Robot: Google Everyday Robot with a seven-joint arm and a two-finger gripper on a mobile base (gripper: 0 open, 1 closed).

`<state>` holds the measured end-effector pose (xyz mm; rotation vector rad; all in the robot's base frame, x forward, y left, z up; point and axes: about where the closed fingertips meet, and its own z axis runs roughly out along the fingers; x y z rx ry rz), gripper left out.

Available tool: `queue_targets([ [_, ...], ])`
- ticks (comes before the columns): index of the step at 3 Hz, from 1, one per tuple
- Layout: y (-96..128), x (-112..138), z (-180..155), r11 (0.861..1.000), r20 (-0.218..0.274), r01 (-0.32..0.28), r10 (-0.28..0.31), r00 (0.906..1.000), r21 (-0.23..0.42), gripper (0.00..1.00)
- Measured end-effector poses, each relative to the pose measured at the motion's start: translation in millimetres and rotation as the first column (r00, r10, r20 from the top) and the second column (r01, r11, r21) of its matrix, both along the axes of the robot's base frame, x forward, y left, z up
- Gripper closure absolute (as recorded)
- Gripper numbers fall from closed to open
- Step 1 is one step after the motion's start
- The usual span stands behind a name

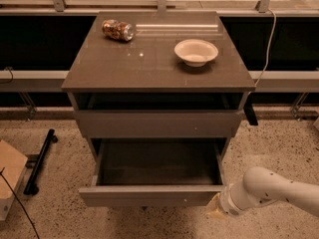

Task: Close middle drawer

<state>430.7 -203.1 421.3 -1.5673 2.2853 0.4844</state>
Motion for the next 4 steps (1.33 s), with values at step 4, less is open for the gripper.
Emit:
queue_targets([
  [4, 20, 52, -14, 0.999, 0.134, 0.014, -0.020, 0.9908, 0.043, 0.81],
])
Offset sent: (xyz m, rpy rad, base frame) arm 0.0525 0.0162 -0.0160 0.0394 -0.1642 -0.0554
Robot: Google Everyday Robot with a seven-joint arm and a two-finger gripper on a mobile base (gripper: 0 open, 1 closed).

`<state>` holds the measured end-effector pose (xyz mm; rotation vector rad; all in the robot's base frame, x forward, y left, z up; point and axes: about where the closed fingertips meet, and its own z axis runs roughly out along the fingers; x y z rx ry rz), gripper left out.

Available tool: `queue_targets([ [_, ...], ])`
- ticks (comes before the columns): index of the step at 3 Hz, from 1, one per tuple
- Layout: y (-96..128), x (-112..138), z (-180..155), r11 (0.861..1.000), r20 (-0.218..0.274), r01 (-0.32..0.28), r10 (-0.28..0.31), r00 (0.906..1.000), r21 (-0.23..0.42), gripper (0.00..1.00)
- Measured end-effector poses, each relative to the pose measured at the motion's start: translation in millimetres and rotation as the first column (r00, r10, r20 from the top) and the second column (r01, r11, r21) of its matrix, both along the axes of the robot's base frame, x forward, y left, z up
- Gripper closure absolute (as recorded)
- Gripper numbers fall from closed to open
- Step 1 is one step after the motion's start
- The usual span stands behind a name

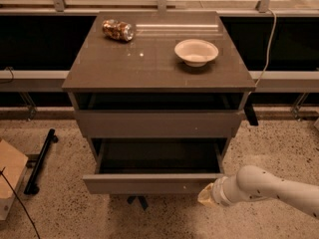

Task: Close middle drawer

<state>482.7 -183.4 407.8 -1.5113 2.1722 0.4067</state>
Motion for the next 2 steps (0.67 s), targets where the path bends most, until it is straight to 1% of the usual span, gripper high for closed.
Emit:
queue_targets([
  [1, 8, 29, 2, 0.999, 0.048, 0.002, -0.004, 0.9988, 0.035, 0.59],
  [2, 17, 68, 6, 0.997, 0.108, 0.003, -0.011, 0.9941, 0.072, 0.36],
])
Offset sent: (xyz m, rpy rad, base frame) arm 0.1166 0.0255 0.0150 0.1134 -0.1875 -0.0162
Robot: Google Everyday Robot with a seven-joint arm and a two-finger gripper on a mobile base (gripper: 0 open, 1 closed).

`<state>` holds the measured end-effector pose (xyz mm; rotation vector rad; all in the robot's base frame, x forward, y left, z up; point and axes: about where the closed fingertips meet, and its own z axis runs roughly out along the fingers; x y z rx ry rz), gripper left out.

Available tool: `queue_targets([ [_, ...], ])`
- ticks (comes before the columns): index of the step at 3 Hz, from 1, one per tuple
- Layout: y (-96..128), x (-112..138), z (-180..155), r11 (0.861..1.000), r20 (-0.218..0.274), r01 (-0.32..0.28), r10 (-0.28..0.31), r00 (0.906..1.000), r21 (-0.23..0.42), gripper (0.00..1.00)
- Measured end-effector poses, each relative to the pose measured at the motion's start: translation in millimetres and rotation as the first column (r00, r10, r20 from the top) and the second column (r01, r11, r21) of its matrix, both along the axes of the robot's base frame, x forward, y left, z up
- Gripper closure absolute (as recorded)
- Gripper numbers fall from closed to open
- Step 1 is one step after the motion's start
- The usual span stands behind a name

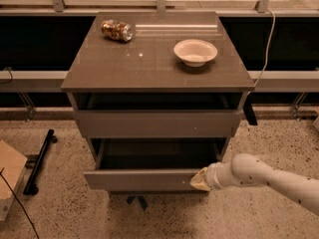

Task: Close middle drawer

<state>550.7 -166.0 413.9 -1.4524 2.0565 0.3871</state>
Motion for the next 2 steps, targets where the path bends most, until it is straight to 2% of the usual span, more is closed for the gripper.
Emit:
queue_targets([
  [1, 3.1, 26.3, 5.1, 1.000, 0.041, 0.008, -0.009, 0.9991, 0.024, 0.12],
  [2, 3.8, 28.3, 5.2, 1.000, 0.044, 0.008, -0.009, 0.9990, 0.026, 0.00],
])
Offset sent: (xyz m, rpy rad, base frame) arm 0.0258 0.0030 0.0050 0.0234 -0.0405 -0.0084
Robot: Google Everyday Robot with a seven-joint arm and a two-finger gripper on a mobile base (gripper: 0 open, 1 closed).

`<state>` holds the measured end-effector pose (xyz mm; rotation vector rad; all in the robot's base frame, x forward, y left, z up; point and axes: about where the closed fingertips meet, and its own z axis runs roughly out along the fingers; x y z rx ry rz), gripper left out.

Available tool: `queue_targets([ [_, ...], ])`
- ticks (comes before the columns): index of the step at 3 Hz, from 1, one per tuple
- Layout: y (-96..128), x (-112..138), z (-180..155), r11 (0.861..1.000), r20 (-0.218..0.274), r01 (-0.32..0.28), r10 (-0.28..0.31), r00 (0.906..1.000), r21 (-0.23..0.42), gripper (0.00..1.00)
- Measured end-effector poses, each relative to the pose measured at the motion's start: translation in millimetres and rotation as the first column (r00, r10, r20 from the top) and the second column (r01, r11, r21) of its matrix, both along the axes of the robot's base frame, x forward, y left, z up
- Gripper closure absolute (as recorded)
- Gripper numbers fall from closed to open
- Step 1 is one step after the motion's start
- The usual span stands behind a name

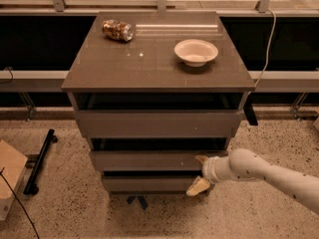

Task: Close middle drawer

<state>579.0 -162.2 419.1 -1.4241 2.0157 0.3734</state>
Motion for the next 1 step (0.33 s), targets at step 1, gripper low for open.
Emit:
queue_targets([
  [1, 0.0, 0.0, 0.0, 1.000, 0.000, 0.000, 0.000, 1.0000, 0.000, 0.00],
])
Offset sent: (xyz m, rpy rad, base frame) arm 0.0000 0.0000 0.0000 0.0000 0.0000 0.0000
